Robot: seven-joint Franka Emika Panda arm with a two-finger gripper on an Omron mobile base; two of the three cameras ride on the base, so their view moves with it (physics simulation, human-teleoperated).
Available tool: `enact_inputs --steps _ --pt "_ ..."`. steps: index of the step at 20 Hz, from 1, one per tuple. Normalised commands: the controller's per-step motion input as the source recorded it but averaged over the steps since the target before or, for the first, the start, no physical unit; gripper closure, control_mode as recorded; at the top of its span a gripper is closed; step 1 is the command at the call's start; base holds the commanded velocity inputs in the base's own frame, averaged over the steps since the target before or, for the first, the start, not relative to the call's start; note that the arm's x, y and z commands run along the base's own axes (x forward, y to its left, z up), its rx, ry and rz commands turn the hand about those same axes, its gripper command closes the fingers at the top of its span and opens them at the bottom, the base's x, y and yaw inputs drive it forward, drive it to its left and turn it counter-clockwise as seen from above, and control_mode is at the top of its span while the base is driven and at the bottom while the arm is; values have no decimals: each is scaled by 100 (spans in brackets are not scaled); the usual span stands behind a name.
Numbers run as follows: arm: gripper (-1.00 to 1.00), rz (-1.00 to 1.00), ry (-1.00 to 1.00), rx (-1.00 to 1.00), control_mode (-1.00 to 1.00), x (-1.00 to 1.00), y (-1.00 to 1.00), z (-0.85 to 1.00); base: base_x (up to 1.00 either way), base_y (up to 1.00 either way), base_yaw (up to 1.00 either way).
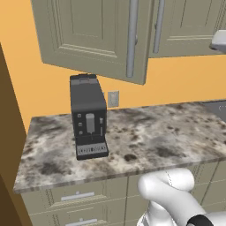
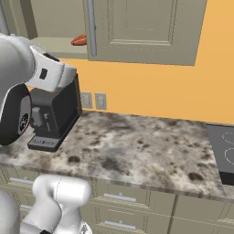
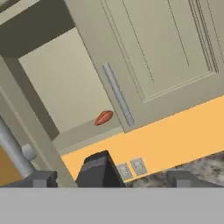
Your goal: The dining table condiment station is running low on shaker. Refill the condiment station by opening the cabinet and taking the shaker from the cabinet and placing it on the dining table.
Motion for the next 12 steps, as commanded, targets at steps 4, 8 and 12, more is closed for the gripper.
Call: enact_inputs --steps 4,8,12 --pt "-100 15 7 34 -100 2 -25 -2 0 0 0" --pt "-100 8 1 21 -100 6 6 -12 0 0 0" --pt "-100 5 2 11 -100 24 20 -24 0 0 0"
